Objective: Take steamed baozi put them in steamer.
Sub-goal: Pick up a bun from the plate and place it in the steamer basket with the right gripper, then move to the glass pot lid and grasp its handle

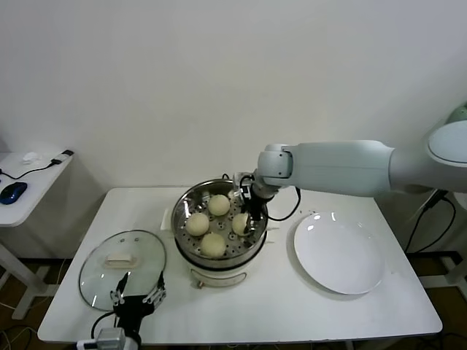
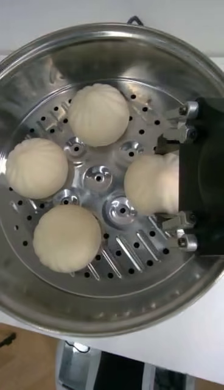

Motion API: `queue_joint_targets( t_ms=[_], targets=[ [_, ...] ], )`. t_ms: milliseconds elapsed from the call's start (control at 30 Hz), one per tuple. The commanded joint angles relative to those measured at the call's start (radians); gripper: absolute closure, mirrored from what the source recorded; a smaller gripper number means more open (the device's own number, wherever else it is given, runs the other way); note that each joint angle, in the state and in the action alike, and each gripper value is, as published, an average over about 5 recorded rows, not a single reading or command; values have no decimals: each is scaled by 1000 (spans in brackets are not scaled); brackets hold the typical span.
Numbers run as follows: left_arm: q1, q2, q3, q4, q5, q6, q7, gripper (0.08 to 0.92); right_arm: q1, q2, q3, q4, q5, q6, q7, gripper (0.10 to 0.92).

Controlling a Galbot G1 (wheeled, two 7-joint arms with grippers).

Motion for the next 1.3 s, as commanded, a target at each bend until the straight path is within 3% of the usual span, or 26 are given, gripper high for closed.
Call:
queue_joint_targets(
  t_ms=[33, 200, 367, 467, 567, 767, 900, 1100, 1300],
  targets=[
    [-1, 1, 0, 3, 2, 0, 0, 177, -17, 12, 7, -29, -20, 48, -37, 318],
    [1, -1, 0, -2, 0, 1, 0, 177, 79, -29, -1, -23, -1, 150, -155, 215],
    [5, -2, -4, -12, 0, 1, 1, 177, 169, -143, 73, -6, 100, 207, -225, 203],
    [9, -2, -4, -21, 3, 1, 3, 177, 158, -237, 212, 4, 158, 179, -133, 203],
    [15, -3, -5, -30, 5, 2, 8, 177, 60, -323, 415, 6, 153, 148, 109, 202],
    [20, -2, -7, -46, -13, 0, 21, 177, -305, -501, 865, 39, -17, 143, 563, 203],
    [18, 4, -11, -52, -14, -28, 30, 177, -650, -612, 1207, 142, -49, 116, 721, 202],
    [-4, 8, -34, -20, -4, -90, 19, 177, -1354, -648, 1875, 272, -158, 229, 730, 203],
    [-9, 14, -41, -14, 32, -99, 12, 177, -1875, -481, 2304, 304, -298, 412, 602, 203]
  ],
)
